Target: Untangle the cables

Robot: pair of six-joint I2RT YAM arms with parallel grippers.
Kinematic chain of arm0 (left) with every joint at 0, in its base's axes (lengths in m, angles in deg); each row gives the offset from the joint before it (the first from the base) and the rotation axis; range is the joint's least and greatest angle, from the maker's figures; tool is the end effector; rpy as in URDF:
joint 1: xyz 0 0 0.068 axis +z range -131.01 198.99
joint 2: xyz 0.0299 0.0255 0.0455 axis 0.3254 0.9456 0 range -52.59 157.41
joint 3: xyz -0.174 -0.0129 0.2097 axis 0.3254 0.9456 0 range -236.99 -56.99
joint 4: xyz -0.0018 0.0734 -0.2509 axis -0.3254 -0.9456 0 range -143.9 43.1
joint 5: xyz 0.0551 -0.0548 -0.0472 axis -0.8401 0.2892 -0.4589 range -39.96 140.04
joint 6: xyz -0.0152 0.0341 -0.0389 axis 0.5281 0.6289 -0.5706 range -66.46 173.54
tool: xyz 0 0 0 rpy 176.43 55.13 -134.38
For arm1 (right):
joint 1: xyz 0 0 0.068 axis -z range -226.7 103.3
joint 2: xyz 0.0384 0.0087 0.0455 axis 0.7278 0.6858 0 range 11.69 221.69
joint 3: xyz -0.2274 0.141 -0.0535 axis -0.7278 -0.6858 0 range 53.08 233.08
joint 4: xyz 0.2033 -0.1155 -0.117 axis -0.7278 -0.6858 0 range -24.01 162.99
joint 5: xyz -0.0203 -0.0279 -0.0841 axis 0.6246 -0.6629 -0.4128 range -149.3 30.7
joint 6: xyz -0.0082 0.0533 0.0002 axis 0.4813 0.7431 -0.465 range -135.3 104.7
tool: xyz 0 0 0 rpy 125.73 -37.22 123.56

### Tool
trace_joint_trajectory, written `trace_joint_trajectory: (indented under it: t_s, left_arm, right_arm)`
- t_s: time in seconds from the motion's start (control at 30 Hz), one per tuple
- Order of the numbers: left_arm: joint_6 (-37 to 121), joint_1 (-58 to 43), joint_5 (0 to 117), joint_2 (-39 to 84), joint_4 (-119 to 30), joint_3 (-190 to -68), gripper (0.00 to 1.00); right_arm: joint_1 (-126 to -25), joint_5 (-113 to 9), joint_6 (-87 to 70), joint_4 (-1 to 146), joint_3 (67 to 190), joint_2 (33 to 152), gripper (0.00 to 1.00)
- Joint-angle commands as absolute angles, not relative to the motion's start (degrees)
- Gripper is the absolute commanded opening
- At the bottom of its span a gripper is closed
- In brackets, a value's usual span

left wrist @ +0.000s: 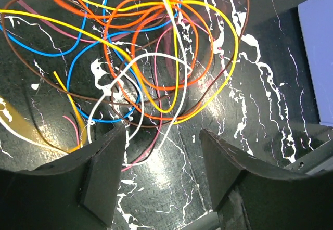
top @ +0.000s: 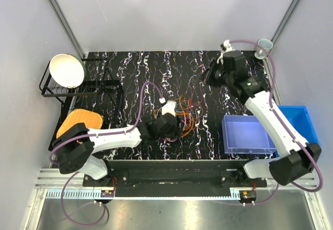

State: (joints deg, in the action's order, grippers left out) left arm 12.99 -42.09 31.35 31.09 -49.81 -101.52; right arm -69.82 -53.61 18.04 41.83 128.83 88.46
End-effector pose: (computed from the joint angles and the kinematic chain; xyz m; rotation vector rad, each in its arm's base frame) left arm 0.1544 -0.2560 0.1955 0.2461 2.3083 -0.5571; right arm 0.2729 0.1203 0.3679 0.1363 2.2035 0.6730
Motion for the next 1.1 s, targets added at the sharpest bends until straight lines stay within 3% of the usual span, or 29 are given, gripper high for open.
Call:
trace_joint_trajectory:
  t_s: [0.0,0.37,0.47,0.63,0.73,0.8,1.07]
  left_arm:
    - [13.64,-42.88,30.36,28.62,-47.07,-103.57,0.63]
    - [13.81,-43.41,29.48,26.95,-47.07,-102.25,0.65]
    - [14.43,-43.50,29.13,25.81,-47.16,-101.90,0.67]
    - [17.67,-43.59,29.04,22.39,-45.51,-100.23,0.73]
    - [20.57,-43.67,28.95,19.32,-44.96,-98.92,0.83]
    - [22.42,-43.67,29.30,17.55,-44.09,-97.87,0.96]
    - [35.07,-43.67,33.24,3.24,-28.20,-87.41,0.96]
  right_arm:
    - [-72.71,-46.75,14.58,36.18,142.09,87.19,0.00]
    - [-76.58,-40.85,12.56,22.29,192.14,99.83,0.00]
    - [-77.20,-39.26,12.47,19.29,200.01,102.83,0.00]
    - [-77.38,-40.49,11.68,20.61,192.67,99.94,0.00]
    - [-77.38,-42.07,10.98,21.31,186.77,98.44,0.00]
    - [-77.38,-42.16,10.71,21.49,184.40,98.09,0.00]
    - [-77.38,-41.81,9.66,21.31,182.98,97.47,0.00]
